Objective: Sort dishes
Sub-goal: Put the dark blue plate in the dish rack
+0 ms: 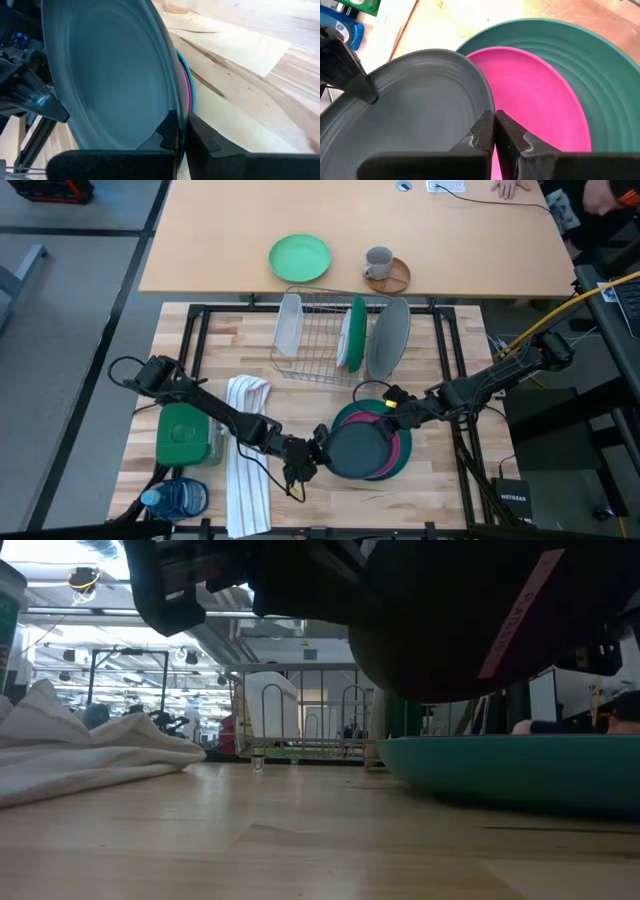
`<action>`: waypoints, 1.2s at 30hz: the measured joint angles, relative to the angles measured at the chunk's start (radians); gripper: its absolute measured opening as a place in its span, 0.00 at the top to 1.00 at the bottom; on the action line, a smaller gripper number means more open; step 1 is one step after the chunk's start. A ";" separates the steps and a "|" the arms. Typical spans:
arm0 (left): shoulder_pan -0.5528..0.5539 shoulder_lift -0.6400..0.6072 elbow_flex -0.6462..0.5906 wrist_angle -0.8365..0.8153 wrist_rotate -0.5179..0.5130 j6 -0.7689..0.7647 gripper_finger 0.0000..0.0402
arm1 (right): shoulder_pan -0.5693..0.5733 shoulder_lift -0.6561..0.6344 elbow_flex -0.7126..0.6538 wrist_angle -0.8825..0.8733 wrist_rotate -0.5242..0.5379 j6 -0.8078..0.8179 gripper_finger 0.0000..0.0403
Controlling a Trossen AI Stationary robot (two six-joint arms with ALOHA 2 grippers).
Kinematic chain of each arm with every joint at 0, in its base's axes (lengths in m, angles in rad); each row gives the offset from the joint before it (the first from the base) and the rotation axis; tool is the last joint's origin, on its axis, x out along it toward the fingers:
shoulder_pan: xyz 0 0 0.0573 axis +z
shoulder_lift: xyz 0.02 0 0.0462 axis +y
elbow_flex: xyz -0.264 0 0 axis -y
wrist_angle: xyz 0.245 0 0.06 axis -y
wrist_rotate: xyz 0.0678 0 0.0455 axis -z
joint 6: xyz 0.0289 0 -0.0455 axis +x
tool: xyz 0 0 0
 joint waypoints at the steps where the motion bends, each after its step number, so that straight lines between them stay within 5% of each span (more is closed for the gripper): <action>1: -0.003 0.000 0.000 0.000 0.000 0.000 0.99 | 0.000 0.000 0.000 -0.001 0.000 0.000 0.97; 7: -0.006 0.000 0.000 -0.006 0.016 0.006 0.99 | 0.000 0.004 0.000 0.031 -0.061 -0.049 0.95; 12: -0.013 0.001 -0.003 -0.027 0.033 -0.002 1.00 | 0.000 0.004 -0.003 0.112 -0.118 -0.128 0.83; 22: -0.036 -0.022 -0.002 -0.018 0.020 -0.150 1.00 | 0.000 -0.017 -0.003 0.125 -0.064 -0.231 0.70; 30: -0.035 -0.152 -0.002 -0.066 -0.038 -0.402 1.00 | 0.000 -0.181 -0.003 0.129 -0.005 -0.416 0.70; 36: -0.020 -0.286 -0.001 -0.104 -0.196 -0.502 1.00 | 0.000 -0.372 -0.003 0.125 0.123 -0.601 0.70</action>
